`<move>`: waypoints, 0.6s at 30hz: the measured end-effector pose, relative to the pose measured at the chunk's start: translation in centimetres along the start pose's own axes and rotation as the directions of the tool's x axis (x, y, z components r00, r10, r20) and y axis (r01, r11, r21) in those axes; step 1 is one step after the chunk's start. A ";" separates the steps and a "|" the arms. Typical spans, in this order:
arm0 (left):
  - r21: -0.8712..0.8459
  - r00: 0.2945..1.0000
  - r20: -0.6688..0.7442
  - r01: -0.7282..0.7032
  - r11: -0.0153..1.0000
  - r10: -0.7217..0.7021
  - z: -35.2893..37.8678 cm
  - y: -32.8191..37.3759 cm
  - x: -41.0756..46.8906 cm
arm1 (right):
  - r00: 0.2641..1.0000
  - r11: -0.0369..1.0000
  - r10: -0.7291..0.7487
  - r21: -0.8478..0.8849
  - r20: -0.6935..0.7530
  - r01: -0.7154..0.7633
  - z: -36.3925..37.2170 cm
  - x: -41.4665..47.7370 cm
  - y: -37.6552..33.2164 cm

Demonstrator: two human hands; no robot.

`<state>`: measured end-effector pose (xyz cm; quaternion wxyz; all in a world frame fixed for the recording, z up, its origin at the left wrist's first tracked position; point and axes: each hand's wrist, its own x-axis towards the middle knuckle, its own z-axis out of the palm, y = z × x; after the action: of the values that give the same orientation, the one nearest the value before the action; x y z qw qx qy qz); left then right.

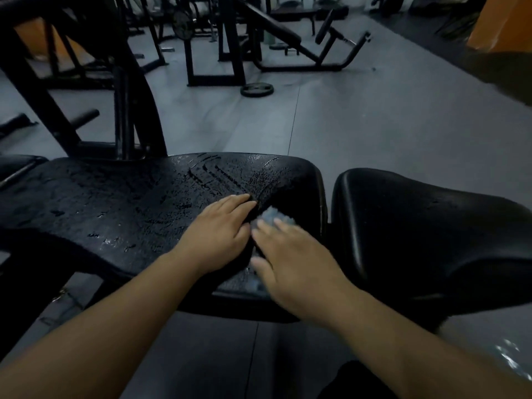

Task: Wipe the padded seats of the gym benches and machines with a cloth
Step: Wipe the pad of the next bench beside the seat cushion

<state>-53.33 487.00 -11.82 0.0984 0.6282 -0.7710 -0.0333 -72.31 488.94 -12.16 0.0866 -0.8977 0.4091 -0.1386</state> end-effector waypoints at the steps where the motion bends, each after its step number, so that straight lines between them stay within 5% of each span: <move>1: 0.003 1.000 0.004 0.002 1.000 -0.002 0.0 0.1 -0.2 | 0.999 0.999 -0.045 0.027 0.019 0.045 -0.6 -1.6 0.0; 3: 0.022 1.000 0.008 0.004 1.000 -0.004 -0.2 0.4 -0.5 | 0.999 0.999 -0.030 0.015 0.014 0.030 -1.7 -1.2 2.4; 8: 0.052 0.997 0.052 0.052 0.997 -0.054 -0.9 1.1 1.1 | 0.957 0.958 0.285 0.022 0.055 -0.287 -1.6 9.1 7.0; 13: -0.030 0.993 0.050 0.110 0.993 -0.109 -0.4 0.4 4.7 | 0.999 1.000 0.011 -0.014 0.030 -0.011 -0.4 7.0 4.5; 18: 0.005 0.993 0.064 0.103 0.995 -0.103 0.6 -0.2 6.4 | 0.955 0.958 0.284 -0.061 0.086 -0.279 -1.9 11.8 10.2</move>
<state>-54.53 480.66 -11.76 0.0712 0.6659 -0.7404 -0.0579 -72.82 473.25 -10.98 0.1031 -0.8377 0.5314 -0.0726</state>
